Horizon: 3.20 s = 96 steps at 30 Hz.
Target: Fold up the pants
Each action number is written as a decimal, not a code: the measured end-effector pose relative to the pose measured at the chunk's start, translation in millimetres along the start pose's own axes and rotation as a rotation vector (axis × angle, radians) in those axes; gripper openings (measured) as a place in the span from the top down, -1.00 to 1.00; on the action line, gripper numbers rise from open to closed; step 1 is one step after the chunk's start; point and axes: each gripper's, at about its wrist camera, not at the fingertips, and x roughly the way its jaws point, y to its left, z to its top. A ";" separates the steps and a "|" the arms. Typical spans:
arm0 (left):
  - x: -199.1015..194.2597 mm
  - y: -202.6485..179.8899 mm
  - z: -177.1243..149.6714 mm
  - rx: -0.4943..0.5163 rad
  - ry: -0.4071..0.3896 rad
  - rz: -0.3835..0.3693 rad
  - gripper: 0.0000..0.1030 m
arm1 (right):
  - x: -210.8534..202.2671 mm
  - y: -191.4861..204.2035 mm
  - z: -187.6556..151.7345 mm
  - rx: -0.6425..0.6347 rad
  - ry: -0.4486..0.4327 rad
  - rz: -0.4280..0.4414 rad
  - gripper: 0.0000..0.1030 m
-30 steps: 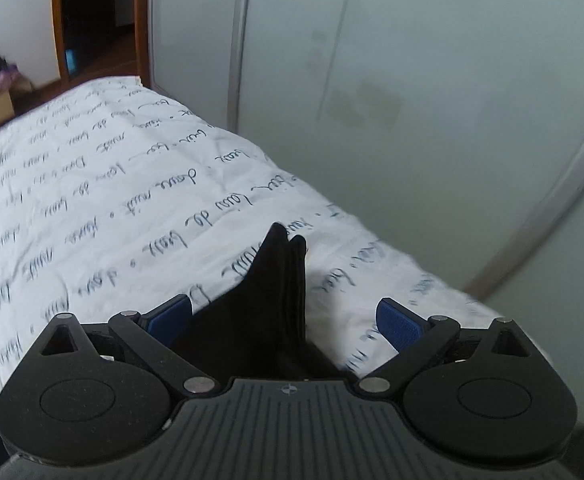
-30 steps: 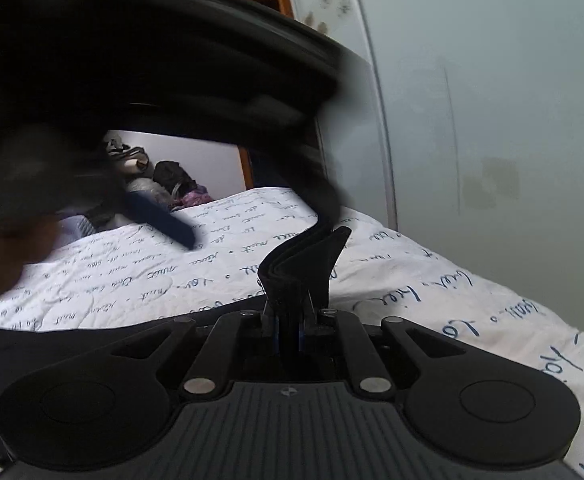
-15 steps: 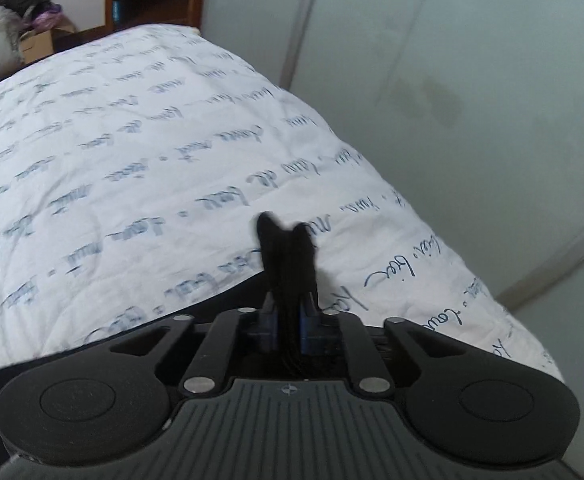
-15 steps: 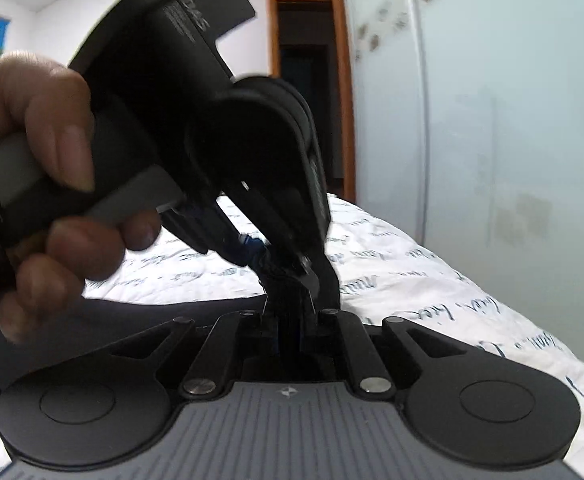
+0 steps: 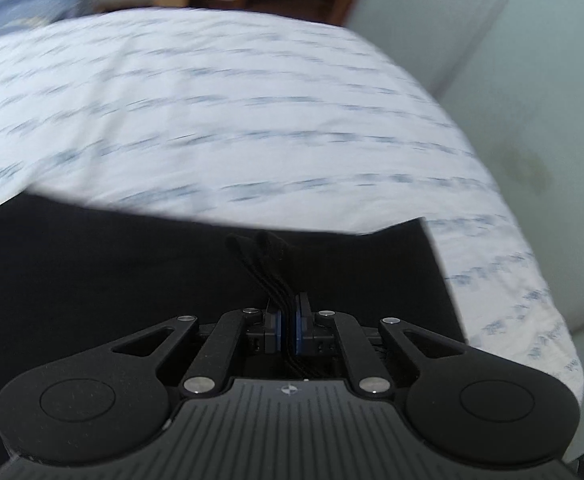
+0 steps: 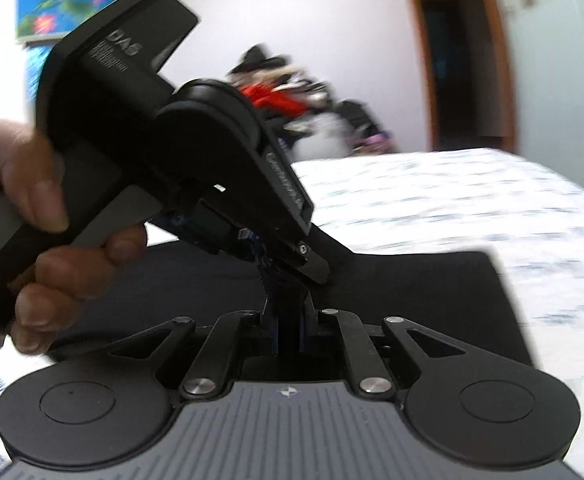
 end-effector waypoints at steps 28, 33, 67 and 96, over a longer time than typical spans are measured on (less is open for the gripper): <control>-57.2 171.5 -47.5 -0.401 -0.149 -0.125 -0.19 | 40.7 80.1 -14.3 -0.186 0.154 0.047 -0.25; -131.7 209.9 -106.3 -0.512 -0.296 -0.013 -0.19 | 2.9 48.8 1.6 -0.008 0.059 0.237 -0.25; -170.5 279.5 -246.2 -0.697 -0.696 0.425 -0.54 | 59.6 265.7 -12.3 -0.825 0.171 0.384 -0.74; -167.0 283.8 -242.2 -0.679 -0.677 0.396 -0.77 | 73.5 311.2 -62.4 -1.185 -0.070 0.365 0.57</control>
